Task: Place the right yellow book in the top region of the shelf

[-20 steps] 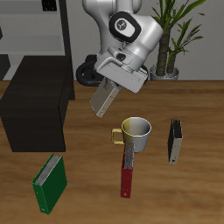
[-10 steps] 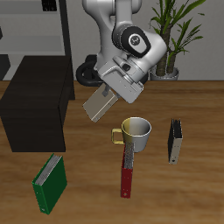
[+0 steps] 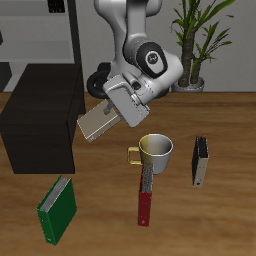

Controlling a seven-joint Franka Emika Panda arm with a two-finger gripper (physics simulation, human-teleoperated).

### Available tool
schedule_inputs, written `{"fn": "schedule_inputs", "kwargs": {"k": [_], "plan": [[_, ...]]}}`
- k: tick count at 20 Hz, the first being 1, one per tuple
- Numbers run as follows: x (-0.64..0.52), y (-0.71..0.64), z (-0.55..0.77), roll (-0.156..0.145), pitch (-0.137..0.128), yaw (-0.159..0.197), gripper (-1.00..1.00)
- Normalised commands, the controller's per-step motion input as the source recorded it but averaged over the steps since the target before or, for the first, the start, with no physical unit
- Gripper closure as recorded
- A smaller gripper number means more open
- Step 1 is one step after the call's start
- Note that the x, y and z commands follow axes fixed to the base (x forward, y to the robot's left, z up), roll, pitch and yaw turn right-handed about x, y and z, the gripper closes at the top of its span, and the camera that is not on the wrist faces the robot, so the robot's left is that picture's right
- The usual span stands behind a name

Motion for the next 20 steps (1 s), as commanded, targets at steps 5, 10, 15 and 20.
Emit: {"fn": "schedule_inputs", "kwargs": {"k": [5,10,15,20], "plan": [[0.09,-0.35,0.06,-0.100,-0.032,0.002,1.00],[0.03,-0.27,0.15,-0.088,-0.029,-0.003,1.00],[0.06,-0.27,0.12,-0.061,-0.016,-0.013,1.00],[0.13,-0.45,0.00,-0.079,0.002,-0.001,1.00]]}}
